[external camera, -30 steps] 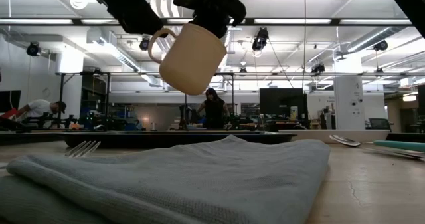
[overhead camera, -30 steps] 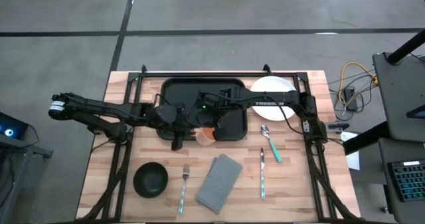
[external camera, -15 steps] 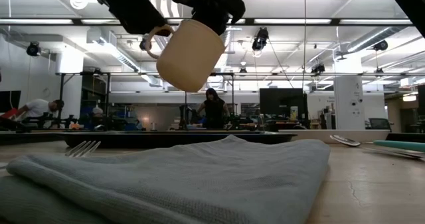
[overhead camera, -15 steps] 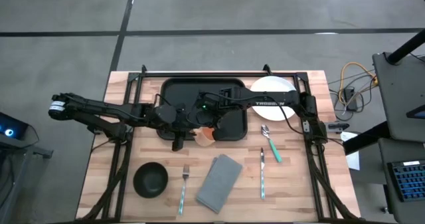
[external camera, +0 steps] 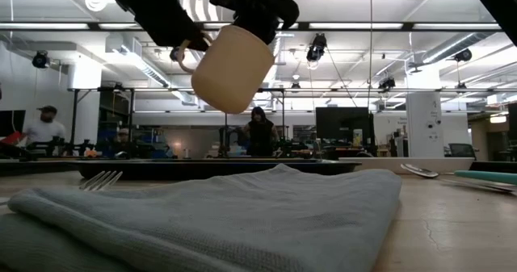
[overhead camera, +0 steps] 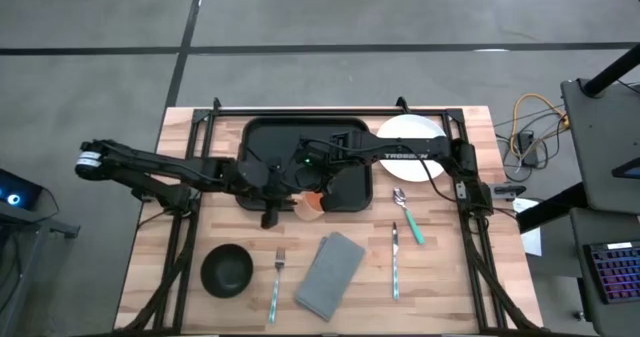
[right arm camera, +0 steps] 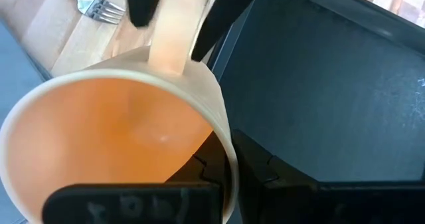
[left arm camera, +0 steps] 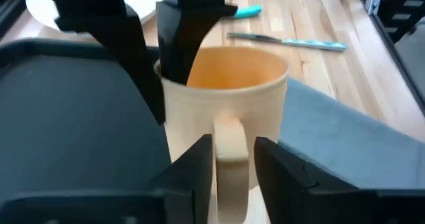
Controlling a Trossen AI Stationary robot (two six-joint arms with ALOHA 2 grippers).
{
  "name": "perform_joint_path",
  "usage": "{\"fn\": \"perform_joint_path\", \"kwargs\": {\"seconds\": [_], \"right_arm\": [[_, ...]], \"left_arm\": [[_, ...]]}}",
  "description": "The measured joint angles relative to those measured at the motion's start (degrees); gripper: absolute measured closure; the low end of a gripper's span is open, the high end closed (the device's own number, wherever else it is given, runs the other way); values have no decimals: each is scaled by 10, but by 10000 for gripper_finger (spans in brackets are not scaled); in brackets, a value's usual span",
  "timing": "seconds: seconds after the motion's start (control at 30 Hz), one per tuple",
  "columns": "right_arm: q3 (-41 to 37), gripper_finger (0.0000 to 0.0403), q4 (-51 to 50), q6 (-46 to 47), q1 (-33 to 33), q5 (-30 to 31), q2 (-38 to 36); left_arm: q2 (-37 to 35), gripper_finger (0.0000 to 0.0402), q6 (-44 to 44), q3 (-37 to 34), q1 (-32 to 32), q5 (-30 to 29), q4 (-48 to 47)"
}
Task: Set up tray
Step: Put the mug on the top left of the serving tray
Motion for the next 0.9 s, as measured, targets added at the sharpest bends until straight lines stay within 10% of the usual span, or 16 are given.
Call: {"fn": "perform_joint_path", "kwargs": {"seconds": [0.4,0.67,0.9], "right_arm": [[1,390,-8,-1,-1,-7,-1],[78,289,-107,7,-6,25,-12],[76,212,-156,70,-49,59,-109]], "left_arm": [[4,379,-12,3,18,0,3],[0,379,-11,4,24,-43,-2],[-17,379,11,-11,46,-229,4]]}}
